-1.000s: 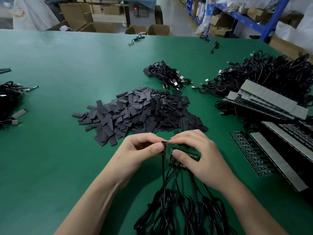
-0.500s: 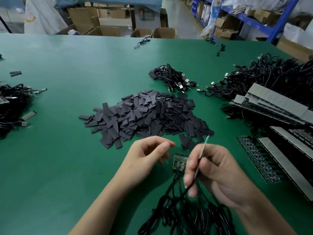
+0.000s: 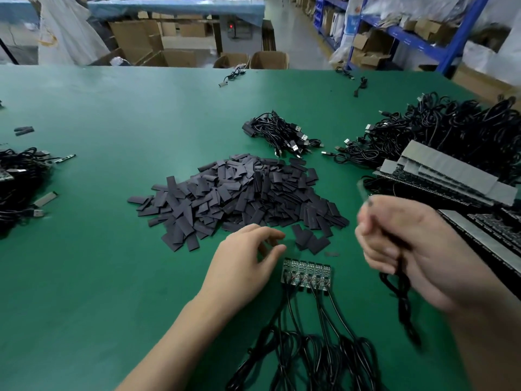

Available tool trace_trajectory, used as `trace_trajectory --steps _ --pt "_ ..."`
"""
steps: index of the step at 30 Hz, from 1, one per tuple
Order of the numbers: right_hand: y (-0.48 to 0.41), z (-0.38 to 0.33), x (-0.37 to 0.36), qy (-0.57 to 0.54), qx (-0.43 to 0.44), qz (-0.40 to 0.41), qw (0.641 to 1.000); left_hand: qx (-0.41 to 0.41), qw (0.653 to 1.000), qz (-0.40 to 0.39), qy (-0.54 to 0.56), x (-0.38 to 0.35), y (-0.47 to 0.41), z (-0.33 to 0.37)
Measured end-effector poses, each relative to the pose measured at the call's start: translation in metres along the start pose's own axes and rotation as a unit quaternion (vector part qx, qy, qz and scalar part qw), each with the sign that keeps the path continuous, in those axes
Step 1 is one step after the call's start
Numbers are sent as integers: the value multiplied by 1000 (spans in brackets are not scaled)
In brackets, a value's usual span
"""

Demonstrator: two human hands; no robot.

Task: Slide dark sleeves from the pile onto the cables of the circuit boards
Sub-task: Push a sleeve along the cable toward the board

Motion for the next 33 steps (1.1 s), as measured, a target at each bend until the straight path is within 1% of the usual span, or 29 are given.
trace_trajectory --steps 2,5,6,8,10,14,18,20,23,26,30,33 --pt "-4 12 11 139 -39 44 989 -13 999 3 -46 0 -11 14" --pt "-11 36 20 303 -74 93 946 -6 995 4 -95 -8 -28 31" --pt "-12 43 22 342 -77 106 931 0 993 -3 -114 -13 -32 35" --pt "-13 54 26 368 -77 132 917 11 990 -17 -141 -23 -38 38" --pt "-13 62 28 358 -68 155 918 20 987 -25 -159 -29 -40 37" --pt "-11 67 33 344 -39 188 919 19 989 -16 -148 -32 -41 35" --pt "-9 65 36 313 -21 207 927 -9 987 13 -161 -22 -36 35" --pt "-8 64 36 273 -10 211 939 -19 990 38 -134 -11 -30 33" --pt "-9 65 32 240 2 189 952 -25 998 60 -23 6 -15 24" --pt "-10 69 24 197 -5 153 968 -47 994 68 69 18 3 18" --pt "-11 79 4 140 -36 83 986 -68 988 96 99 26 19 15" --pt "-10 86 0 114 -63 70 989 -76 984 106 118 25 22 12"
Point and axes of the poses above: each hand's wrist, its own y-axis away from the middle knuckle, its own x-axis out of the back of the hand, z = x × y, the point moved 10 cm from there along -y, towards the middle knuckle, and after that the axes turned 14 degrees about -y, right-handed, at the moved point
